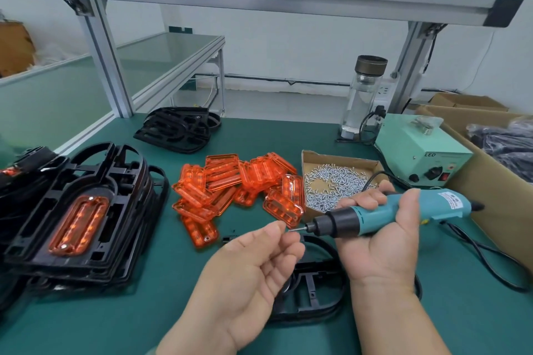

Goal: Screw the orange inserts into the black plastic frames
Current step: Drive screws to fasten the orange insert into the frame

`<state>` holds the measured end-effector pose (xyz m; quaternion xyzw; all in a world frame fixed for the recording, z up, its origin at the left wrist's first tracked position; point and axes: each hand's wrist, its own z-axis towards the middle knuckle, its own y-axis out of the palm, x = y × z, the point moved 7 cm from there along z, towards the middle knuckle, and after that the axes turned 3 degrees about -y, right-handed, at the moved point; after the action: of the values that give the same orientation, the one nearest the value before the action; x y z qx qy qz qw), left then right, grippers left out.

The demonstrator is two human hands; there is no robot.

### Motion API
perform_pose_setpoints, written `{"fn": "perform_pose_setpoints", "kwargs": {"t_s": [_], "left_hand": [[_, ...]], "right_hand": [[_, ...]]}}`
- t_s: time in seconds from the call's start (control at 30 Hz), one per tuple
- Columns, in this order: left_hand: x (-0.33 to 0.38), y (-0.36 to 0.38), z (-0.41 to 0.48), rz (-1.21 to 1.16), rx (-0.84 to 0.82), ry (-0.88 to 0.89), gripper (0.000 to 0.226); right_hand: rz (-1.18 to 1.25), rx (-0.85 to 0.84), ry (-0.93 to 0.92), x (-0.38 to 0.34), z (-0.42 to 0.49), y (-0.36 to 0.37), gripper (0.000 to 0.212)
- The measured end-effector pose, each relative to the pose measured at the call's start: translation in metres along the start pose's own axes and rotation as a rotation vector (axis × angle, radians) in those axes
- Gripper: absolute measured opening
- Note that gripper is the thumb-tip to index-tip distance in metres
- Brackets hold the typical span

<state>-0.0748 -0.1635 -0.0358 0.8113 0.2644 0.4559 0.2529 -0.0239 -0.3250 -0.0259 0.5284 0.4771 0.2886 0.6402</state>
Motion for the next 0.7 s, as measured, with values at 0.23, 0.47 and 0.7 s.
{"fn": "perform_pose_setpoints", "kwargs": {"t_s": [0.23, 0.47, 0.7], "left_hand": [[-0.012, 0.001, 0.004, -0.110, -0.016, -0.098, 0.016], [-0.012, 0.004, 0.005, -0.122, -0.027, -0.092, 0.013], [-0.015, 0.006, 0.005, -0.136, -0.027, -0.084, 0.012]], "right_hand": [[-0.014, -0.018, -0.010, -0.002, 0.001, 0.001, 0.024], [-0.045, -0.026, -0.030, -0.001, -0.001, 0.003, 0.022], [-0.051, -0.026, -0.038, -0.003, -0.003, 0.005, 0.022]]}}
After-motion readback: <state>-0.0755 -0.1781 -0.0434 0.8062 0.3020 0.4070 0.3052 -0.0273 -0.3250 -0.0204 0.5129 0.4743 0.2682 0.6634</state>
